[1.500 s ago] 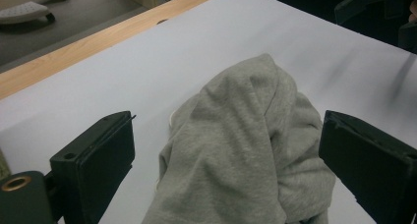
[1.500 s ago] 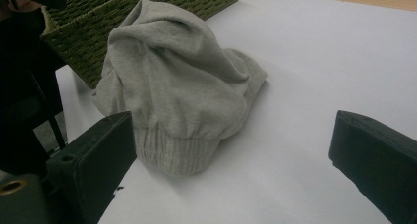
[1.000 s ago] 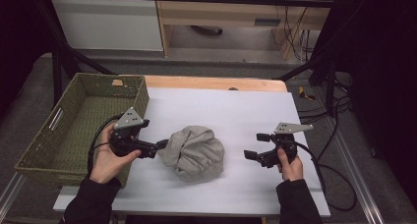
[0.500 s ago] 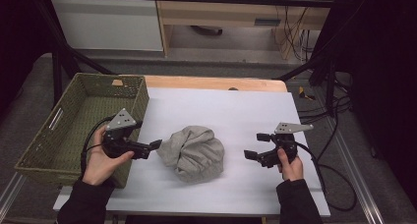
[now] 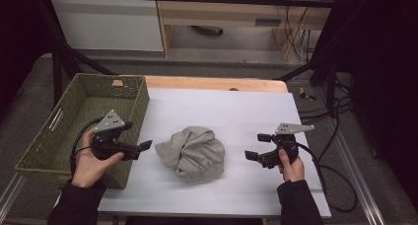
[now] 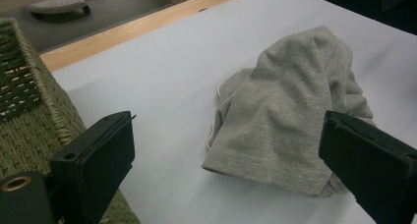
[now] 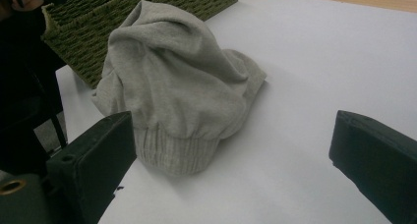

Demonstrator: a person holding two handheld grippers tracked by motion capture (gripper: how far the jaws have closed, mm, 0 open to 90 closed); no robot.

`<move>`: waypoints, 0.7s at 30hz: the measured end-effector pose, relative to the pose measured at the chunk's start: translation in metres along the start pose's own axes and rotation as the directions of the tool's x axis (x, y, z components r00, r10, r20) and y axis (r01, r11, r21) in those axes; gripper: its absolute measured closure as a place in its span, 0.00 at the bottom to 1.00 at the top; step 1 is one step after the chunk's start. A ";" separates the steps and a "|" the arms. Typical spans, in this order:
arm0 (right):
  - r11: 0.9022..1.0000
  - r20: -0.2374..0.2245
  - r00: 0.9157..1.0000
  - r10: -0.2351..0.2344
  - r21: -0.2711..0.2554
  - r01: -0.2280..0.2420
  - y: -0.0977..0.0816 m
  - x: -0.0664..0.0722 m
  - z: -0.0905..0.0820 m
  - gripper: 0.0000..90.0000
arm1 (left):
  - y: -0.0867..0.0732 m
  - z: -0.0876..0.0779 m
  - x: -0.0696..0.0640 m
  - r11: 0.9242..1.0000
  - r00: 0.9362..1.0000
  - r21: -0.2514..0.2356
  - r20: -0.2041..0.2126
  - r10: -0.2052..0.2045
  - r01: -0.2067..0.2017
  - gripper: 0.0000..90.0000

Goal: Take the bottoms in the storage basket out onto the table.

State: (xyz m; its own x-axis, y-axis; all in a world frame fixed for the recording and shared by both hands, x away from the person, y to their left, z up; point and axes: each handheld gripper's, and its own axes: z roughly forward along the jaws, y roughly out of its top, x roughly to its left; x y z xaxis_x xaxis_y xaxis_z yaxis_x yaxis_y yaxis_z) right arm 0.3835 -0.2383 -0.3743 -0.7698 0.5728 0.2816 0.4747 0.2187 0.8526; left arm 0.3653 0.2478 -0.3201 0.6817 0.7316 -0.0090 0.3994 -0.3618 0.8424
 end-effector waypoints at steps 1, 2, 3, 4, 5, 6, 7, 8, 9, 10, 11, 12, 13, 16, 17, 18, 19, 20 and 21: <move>1.000 0.002 1.000 0.000 0.000 0.000 0.000 0.000 0.000 0.04 | 0.000 -0.001 0.001 1.000 1.000 0.000 -0.001 0.003 -0.003 0.08; 1.000 0.001 1.000 0.000 0.000 0.000 0.000 0.000 0.000 0.04 | -0.001 -0.002 0.002 1.000 1.000 -0.001 0.000 0.000 0.000 0.07; 1.000 0.000 1.000 0.001 0.000 -0.001 0.000 0.000 0.000 0.04 | -0.002 -0.003 0.003 1.000 1.000 -0.003 -0.005 0.001 -0.001 0.07; 1.000 0.000 1.000 0.001 -0.001 -0.001 0.000 0.000 0.000 0.04 | -0.003 -0.004 0.004 1.000 1.000 -0.003 -0.007 -0.004 0.004 0.07; 1.000 0.000 1.000 0.001 -0.001 -0.001 0.000 0.000 0.000 0.04 | -0.003 -0.005 0.005 1.000 1.000 -0.002 -0.010 -0.003 0.002 0.07; 1.000 0.001 1.000 0.001 -0.001 -0.001 0.000 0.000 0.000 0.04 | -0.004 -0.005 0.006 1.000 1.000 -0.003 -0.009 -0.008 0.008 0.07; 1.000 0.001 1.000 0.001 -0.001 -0.001 0.000 0.000 0.000 0.04 | -0.005 -0.006 0.007 1.000 1.000 -0.003 -0.009 -0.010 0.010 0.07; 1.000 0.002 1.000 -0.001 0.000 0.001 0.000 0.000 0.000 0.04 | -0.005 -0.007 0.007 1.000 1.000 -0.002 -0.012 -0.007 0.007 0.07; 1.000 0.001 1.000 -0.001 0.001 0.001 0.000 0.000 0.000 0.04 | -0.006 -0.007 0.008 1.000 1.000 -0.002 -0.013 -0.011 0.011 0.07; 1.000 0.000 1.000 -0.001 0.003 0.001 0.000 0.000 0.000 0.04 | -0.006 -0.008 0.009 1.000 1.000 -0.001 -0.013 -0.011 0.011 0.07; 1.000 0.000 1.000 -0.001 0.004 0.001 0.000 0.000 0.000 0.04 | -0.007 -0.008 0.009 1.000 1.000 0.002 -0.015 -0.010 0.010 0.07; 1.000 0.001 1.000 -0.001 0.003 0.001 0.000 0.000 0.000 0.04 | -0.007 -0.009 0.010 1.000 1.000 0.001 -0.017 -0.012 0.012 0.07; 1.000 0.001 1.000 -0.001 0.003 0.001 0.000 0.000 0.000 0.04 | -0.008 -0.009 0.010 1.000 1.000 -0.001 -0.016 -0.015 0.015 0.07; 1.000 0.001 1.000 -0.002 0.003 0.002 0.000 0.000 0.000 0.04 | -0.010 -0.009 0.011 1.000 1.000 0.008 -0.018 -0.012 0.012 0.07; 1.000 0.001 1.000 -0.001 0.001 0.001 0.000 0.000 0.000 0.04 | -0.011 -0.009 0.012 1.000 1.000 0.009 -0.018 -0.010 0.010 0.07; 1.000 0.003 1.000 -0.001 0.001 0.001 0.000 0.000 0.000 0.04 | -0.011 -0.008 0.013 1.000 1.000 0.012 -0.018 -0.013 0.014 0.07; 1.000 0.002 1.000 -0.002 0.002 0.002 0.000 0.000 0.000 0.04 | -0.012 -0.009 0.013 1.000 1.000 0.012 -0.025 -0.009 0.009 0.07; 1.000 0.001 1.000 -0.003 0.003 0.003 0.000 0.000 0.000 0.04 | -0.012 -0.009 0.014 1.000 1.000 0.009 -0.027 -0.010 0.011 0.08; 1.000 0.002 1.000 -0.002 0.002 0.002 0.000 0.000 0.000 0.04 | -0.012 -0.010 0.014 1.000 1.000 0.008 -0.024 -0.014 0.014 0.08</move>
State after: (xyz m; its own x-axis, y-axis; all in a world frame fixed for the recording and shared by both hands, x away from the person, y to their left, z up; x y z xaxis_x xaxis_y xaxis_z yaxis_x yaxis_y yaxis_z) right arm 0.3834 -0.2383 -0.3745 -0.7698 0.5742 0.2787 0.4740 0.2218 0.8522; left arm 0.3641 0.2683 -0.3255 0.6610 0.7504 -0.0078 0.4138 -0.3559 0.8379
